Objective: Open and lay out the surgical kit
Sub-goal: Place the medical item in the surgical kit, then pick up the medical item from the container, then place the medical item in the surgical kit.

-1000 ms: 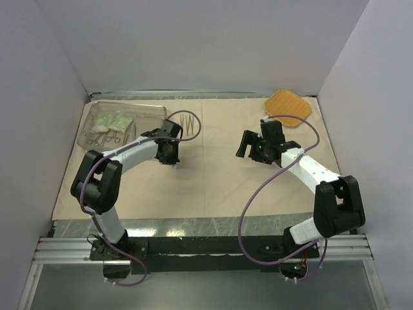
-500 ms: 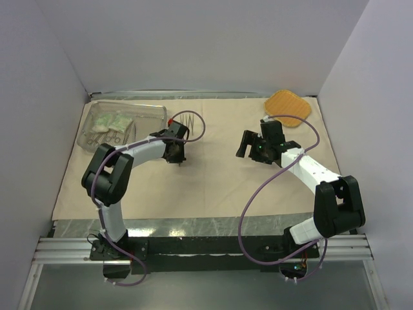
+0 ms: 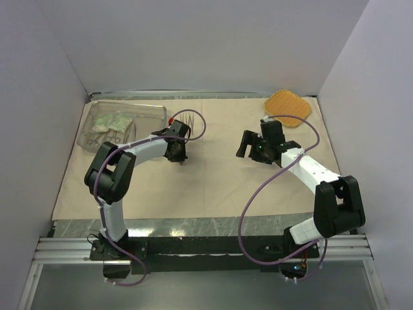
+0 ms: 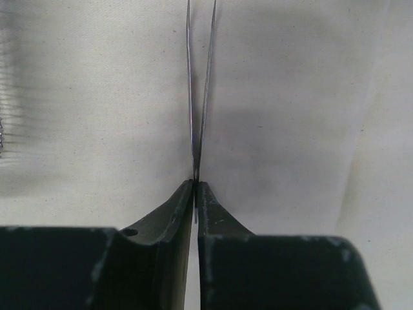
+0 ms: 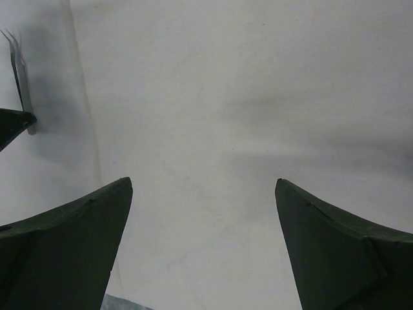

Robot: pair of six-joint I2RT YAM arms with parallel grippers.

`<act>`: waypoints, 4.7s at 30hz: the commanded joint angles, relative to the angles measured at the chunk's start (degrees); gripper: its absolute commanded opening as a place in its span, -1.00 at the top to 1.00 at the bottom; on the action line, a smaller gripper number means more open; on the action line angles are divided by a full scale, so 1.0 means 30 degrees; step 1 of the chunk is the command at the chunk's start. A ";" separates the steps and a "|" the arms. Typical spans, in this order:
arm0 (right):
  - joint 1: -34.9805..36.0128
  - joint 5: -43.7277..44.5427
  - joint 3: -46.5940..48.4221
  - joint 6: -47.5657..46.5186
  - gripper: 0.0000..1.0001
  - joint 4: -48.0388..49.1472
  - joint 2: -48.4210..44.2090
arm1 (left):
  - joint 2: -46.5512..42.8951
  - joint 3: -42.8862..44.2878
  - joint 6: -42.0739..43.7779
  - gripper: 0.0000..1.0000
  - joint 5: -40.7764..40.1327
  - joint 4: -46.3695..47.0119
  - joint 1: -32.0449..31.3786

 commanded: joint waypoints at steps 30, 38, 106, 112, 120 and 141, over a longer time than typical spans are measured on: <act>-0.0042 0.0129 0.0720 -0.0083 -1.00 0.0624 -0.0019 | -0.1953 0.4602 0.1922 0.34 -0.1684 -0.3405 0.6957; -0.0013 -0.0047 0.0720 -0.0112 -1.00 0.0712 0.0157 | 0.0449 0.5625 0.1806 0.40 -0.2274 -0.3024 0.8658; -0.0013 -0.0604 0.2038 -0.0346 -1.00 0.0184 0.0802 | 0.0542 0.7826 0.5498 0.96 0.0067 -0.7653 0.9275; -0.0042 -0.0633 0.1980 -0.0288 -1.00 0.0272 0.0656 | -0.0483 0.7943 0.4971 0.96 0.0334 -0.7654 0.8252; -0.0013 -0.0370 0.1629 -0.0141 -1.00 0.0418 0.0158 | -0.0838 0.8353 0.2866 0.96 -0.0867 -0.7888 0.3688; -0.0042 0.0012 0.0046 -0.0287 -1.00 0.0067 -0.1424 | 0.3585 0.8119 -0.0450 0.98 -0.1542 -0.6835 -0.1711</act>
